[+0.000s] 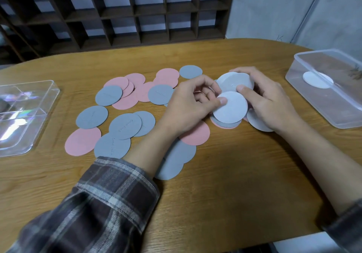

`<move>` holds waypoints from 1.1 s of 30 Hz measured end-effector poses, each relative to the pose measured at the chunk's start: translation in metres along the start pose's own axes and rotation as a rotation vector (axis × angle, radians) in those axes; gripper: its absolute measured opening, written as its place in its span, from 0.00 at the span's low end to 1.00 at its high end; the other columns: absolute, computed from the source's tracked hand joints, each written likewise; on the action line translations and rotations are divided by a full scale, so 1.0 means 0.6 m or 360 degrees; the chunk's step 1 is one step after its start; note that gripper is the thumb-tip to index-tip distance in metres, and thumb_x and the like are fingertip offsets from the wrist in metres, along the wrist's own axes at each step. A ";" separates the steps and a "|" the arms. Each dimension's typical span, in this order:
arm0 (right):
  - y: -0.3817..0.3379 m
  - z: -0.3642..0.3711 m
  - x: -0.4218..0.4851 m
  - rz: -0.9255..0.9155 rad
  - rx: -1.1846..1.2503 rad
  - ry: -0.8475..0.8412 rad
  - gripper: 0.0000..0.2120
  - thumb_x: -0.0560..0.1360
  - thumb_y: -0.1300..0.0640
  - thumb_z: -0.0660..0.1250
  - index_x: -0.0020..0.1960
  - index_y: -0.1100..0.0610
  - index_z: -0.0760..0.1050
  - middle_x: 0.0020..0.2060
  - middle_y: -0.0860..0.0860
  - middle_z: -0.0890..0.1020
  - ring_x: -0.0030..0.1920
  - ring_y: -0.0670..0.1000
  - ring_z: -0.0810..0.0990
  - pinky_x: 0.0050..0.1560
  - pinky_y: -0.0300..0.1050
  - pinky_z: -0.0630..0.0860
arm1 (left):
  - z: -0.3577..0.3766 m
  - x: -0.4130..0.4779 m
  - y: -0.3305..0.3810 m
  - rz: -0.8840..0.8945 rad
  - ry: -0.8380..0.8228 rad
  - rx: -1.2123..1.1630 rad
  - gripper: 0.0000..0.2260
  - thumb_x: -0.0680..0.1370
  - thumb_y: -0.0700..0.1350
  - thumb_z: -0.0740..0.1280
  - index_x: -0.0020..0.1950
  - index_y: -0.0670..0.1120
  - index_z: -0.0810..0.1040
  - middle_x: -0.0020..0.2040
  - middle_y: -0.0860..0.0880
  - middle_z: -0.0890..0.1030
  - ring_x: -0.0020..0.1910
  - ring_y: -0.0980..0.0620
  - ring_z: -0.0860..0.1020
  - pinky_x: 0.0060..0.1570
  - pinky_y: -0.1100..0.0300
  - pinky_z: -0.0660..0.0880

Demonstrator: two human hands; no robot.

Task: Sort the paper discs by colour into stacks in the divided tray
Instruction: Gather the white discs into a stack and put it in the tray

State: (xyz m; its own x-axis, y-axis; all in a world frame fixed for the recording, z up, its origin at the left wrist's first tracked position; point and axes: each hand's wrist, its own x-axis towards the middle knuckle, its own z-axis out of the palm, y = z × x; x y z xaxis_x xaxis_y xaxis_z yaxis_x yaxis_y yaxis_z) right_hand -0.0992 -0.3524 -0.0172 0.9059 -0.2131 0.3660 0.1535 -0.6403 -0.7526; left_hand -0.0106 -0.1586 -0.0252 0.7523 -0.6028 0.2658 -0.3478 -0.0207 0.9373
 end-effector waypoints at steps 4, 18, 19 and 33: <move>0.003 -0.001 0.001 0.0036 0.0036 0.0006 0.15 0.85 0.58 0.60 0.64 0.43 0.77 0.35 0.41 0.77 0.37 0.48 0.76 0.40 0.51 0.76 | 0.005 -0.001 0.001 0.0072 0.0198 0.0139 0.11 0.76 0.41 0.78 0.56 0.45 0.81 0.38 0.44 0.83 0.35 0.41 0.82 0.41 0.58 0.80; 0.000 0.005 -0.004 0.0078 -0.0111 -0.0165 0.20 0.87 0.49 0.55 0.78 0.43 0.67 0.47 0.43 0.81 0.47 0.40 0.78 0.48 0.34 0.72 | 0.012 -0.004 -0.004 0.0079 0.0377 0.0472 0.06 0.77 0.46 0.76 0.53 0.48 0.89 0.39 0.54 0.82 0.43 0.51 0.83 0.50 0.50 0.80; -0.002 0.006 -0.005 0.0039 -0.0197 -0.0172 0.22 0.87 0.48 0.56 0.80 0.45 0.65 0.54 0.39 0.80 0.52 0.41 0.78 0.50 0.30 0.71 | 0.012 -0.004 -0.003 0.0110 0.0389 0.0511 0.07 0.78 0.47 0.75 0.53 0.48 0.89 0.41 0.56 0.82 0.45 0.52 0.81 0.51 0.51 0.79; 0.011 -0.003 -0.003 -0.0110 -0.0392 -0.0223 0.10 0.84 0.53 0.63 0.65 0.47 0.74 0.45 0.48 0.81 0.43 0.48 0.78 0.41 0.40 0.70 | 0.013 -0.005 0.000 0.0286 0.0200 0.1135 0.14 0.82 0.55 0.65 0.52 0.49 0.88 0.35 0.47 0.81 0.35 0.48 0.75 0.39 0.47 0.74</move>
State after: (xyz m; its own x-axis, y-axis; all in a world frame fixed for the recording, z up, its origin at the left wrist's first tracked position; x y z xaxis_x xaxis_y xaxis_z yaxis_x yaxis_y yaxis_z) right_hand -0.1005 -0.3577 -0.0221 0.9448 -0.0699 0.3200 0.1318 -0.8132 -0.5669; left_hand -0.0174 -0.1632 -0.0277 0.6931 -0.5507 0.4651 -0.7178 -0.4687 0.5148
